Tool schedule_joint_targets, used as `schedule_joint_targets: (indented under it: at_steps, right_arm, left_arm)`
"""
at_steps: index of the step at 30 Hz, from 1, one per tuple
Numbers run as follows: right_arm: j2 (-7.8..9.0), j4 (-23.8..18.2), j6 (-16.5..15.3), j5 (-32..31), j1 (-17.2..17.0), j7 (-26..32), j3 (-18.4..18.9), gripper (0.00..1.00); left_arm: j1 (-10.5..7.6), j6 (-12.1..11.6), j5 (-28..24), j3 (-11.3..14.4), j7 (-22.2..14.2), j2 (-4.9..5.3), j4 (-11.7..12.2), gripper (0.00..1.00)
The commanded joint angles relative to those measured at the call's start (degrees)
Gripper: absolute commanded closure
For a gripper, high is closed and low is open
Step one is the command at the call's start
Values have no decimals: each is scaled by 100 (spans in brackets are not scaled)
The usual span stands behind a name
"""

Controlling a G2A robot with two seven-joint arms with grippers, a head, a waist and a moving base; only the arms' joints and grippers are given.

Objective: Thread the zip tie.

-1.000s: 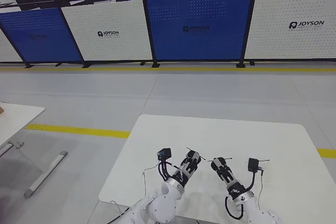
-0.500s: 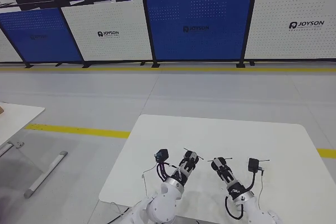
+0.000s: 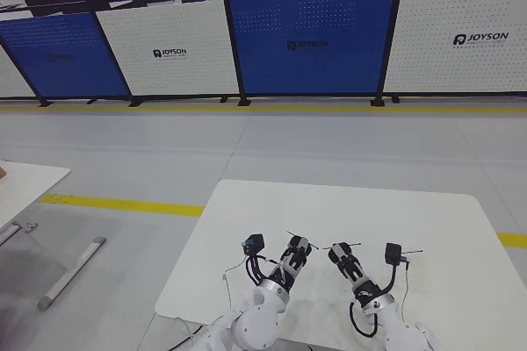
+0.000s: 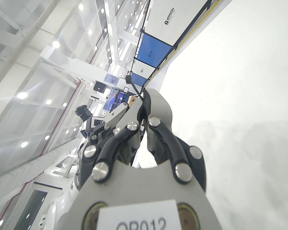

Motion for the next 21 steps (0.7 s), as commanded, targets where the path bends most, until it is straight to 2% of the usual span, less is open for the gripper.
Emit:
schedule_joint_targets:
  at_steps: [1, 8, 21]
  right_arm:
    - [0, 0, -1, 0, 0, 0, 0, 100]
    - [0, 0, -1, 0, 0, 0, 0, 100]
    - [-7, -75, -30, -118, -95, 15, 25, 100]
  left_arm:
    - [0, -1, 0, 0, 0, 0, 0, 100]
    - [8, -98, 57, 46, -82, -6, 33, 100]
    - [8, -98, 57, 46, -82, -6, 33, 100]
